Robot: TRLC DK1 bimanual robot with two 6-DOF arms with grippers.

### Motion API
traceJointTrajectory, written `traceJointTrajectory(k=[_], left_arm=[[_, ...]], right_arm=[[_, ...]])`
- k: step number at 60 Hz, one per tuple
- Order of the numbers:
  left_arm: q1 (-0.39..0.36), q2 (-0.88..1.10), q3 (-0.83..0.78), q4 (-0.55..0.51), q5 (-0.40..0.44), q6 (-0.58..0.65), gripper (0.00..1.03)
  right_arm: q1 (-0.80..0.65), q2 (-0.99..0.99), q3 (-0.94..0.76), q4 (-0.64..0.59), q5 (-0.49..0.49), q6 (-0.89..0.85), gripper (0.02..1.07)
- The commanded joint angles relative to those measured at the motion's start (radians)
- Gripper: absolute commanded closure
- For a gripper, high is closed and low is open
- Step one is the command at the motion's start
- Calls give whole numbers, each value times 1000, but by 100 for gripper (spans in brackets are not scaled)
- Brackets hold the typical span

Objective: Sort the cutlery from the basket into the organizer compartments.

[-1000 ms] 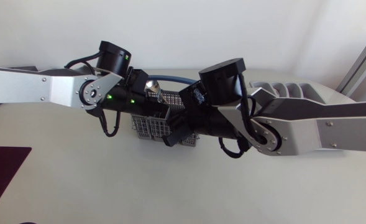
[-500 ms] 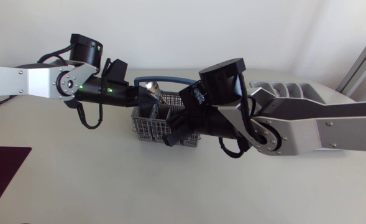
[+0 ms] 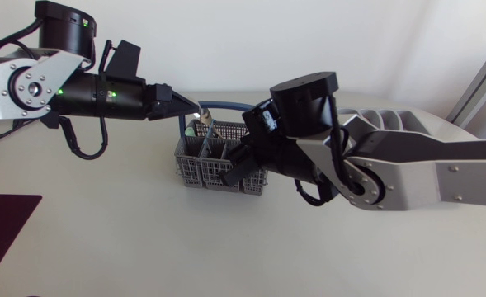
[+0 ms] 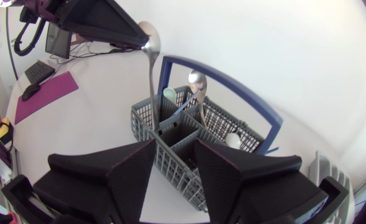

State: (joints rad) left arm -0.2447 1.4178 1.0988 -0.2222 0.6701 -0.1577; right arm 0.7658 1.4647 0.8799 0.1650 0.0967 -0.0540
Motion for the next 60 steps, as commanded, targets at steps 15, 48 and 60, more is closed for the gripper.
traceJointTrajectory(k=[15, 48, 60], left_arm=[[-25, -68, 27, -51, 26, -14, 100], [-105, -66, 56, -121, 128, 24, 100], [-137, -46, 61, -118, 126, 20, 100]], right_arm=[[96, -43, -82, 128, 187, -112, 59], [44, -44, -12, 62, 225, -98, 59], [44, -4, 21, 61, 307, -95, 62]])
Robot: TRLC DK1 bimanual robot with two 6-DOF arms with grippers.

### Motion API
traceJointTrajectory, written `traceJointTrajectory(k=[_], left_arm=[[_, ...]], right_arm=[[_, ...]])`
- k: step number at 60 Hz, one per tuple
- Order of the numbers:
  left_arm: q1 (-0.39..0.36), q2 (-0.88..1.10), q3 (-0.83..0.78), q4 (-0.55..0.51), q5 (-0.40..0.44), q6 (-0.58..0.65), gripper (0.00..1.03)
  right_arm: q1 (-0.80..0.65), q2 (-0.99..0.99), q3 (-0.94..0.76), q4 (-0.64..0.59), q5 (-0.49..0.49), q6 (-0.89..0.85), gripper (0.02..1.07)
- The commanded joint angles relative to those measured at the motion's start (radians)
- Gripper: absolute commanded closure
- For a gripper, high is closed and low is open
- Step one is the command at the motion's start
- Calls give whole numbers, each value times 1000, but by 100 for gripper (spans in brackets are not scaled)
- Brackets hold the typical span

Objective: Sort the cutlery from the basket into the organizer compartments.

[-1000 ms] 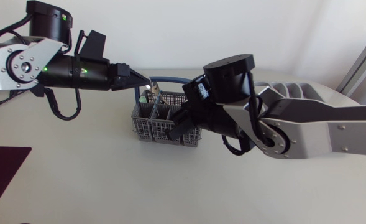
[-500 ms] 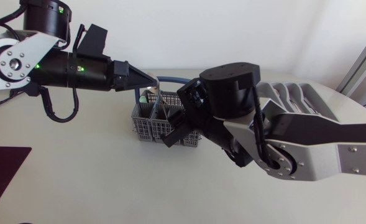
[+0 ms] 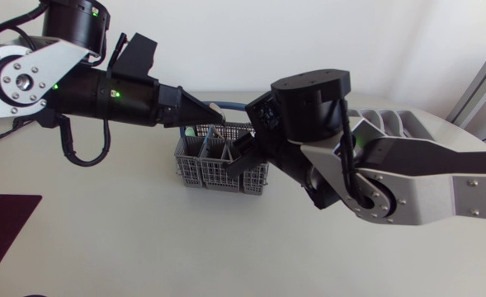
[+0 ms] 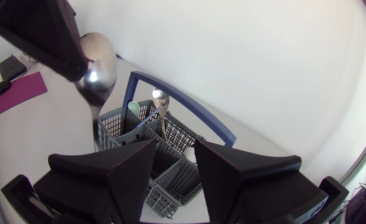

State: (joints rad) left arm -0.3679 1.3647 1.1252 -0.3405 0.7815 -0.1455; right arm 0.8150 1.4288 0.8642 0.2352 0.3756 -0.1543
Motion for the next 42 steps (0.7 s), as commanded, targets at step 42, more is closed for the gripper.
traceJointTrajectory(k=[42], left_arm=[[40, 22, 51, 29, 10, -20, 100]], right_arm=[[-71, -130, -85, -8, -155, 27, 62]])
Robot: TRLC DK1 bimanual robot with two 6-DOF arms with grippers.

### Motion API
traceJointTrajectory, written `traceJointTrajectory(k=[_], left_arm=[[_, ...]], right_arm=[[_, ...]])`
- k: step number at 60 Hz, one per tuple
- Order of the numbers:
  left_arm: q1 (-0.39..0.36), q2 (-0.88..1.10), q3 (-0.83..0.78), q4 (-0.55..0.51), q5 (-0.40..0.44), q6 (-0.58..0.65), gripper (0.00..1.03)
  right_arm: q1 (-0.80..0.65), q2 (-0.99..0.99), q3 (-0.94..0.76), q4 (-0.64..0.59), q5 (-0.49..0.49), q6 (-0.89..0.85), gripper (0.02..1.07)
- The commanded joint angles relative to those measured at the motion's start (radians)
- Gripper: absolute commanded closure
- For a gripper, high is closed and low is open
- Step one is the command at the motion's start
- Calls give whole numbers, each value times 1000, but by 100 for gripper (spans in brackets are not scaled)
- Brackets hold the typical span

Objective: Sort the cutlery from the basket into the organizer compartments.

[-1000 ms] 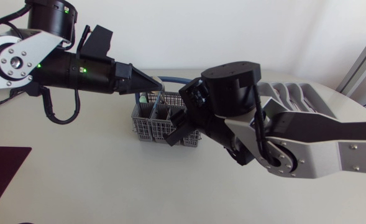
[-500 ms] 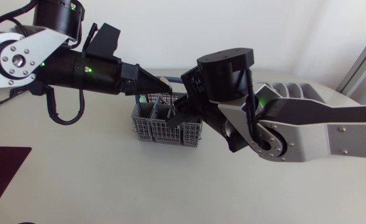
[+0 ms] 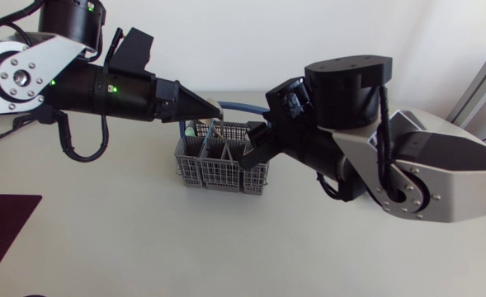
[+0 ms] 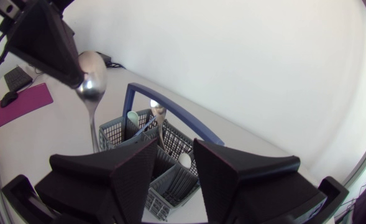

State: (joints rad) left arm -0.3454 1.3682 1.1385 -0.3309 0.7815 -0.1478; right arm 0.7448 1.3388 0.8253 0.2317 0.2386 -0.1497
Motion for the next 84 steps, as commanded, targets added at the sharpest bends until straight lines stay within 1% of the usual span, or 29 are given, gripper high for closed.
traceJointTrajectory(k=[1, 5, 15, 28, 35, 48, 60, 76, 84], left_arm=[[19, 19, 40, 21, 10, -21, 100], [23, 25, 43, 21, 10, -27, 100], [26, 40, 58, 21, 4, -49, 100], [5, 58, 86, 9, -54, -87, 100], [-3, 62, 90, 3, -74, -95, 100], [-6, 75, 87, 3, -74, -108, 100], [-12, 81, 90, 3, -74, -128, 100], [-20, 78, 86, -5, -71, -131, 100], [-20, 80, 84, -7, -70, -131, 100]], right_arm=[[-1, -46, -52, -5, -28, 22, 61], [1, -66, -68, -2, -48, 24, 58], [5, -92, -91, 4, -105, 33, 58], [33, -98, -81, 6, -128, 30, 58], [51, -75, -61, 6, -130, 32, 58], [99, -18, -18, 20, -122, 35, 58], [111, 31, 18, 27, -107, 24, 58], [111, 125, 52, 81, -82, -1, 58], [111, 138, 57, 103, -64, -16, 58]])
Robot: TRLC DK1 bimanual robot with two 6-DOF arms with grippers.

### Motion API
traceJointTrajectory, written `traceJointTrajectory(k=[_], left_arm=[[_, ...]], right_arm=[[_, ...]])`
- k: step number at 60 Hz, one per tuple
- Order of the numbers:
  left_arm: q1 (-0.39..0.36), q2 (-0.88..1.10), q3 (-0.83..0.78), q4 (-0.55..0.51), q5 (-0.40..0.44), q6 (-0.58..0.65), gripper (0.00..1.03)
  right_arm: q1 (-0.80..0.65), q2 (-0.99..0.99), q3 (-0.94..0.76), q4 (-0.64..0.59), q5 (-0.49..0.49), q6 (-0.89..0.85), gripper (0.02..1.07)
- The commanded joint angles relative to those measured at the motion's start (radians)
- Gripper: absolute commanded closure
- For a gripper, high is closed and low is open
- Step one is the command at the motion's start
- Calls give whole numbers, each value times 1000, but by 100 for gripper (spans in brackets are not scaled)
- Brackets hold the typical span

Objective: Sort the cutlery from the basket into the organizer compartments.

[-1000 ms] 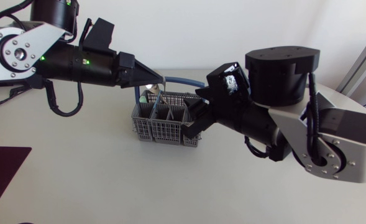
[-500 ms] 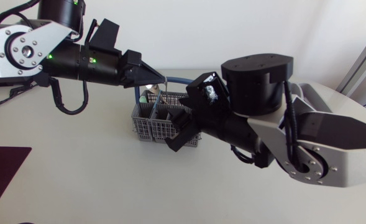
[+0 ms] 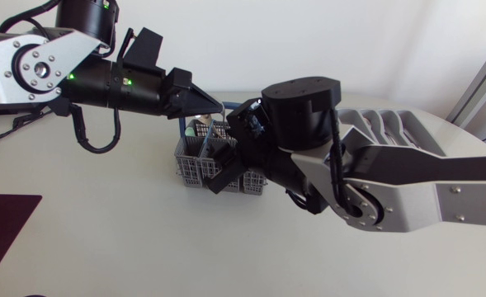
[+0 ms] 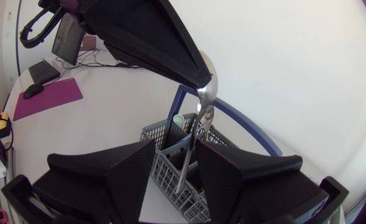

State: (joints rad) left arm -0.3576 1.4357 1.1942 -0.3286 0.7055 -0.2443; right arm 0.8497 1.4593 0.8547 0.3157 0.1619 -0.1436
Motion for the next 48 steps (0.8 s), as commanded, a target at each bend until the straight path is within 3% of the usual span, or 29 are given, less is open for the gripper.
traceJointTrajectory(k=[1, 16, 22, 28, 32, 48], left_arm=[[-7, 12, 28, -10, 6, -35, 100], [-12, 14, 28, -13, 8, -43, 100], [-11, 14, 25, -12, 8, -43, 100], [-11, 12, 27, -12, 8, -44, 100], [-11, 12, 27, -12, 8, -44, 100], [-12, 6, 33, -10, 8, -49, 100]], right_arm=[[6, 19, 27, 20, 14, -24, 58], [12, 46, 44, 56, 73, -39, 64], [12, 52, 46, 68, 84, -44, 80], [15, 58, 47, 68, 99, -45, 87], [15, 65, 55, 65, 105, -50, 98], [18, 81, 60, 51, 107, -50, 101]])
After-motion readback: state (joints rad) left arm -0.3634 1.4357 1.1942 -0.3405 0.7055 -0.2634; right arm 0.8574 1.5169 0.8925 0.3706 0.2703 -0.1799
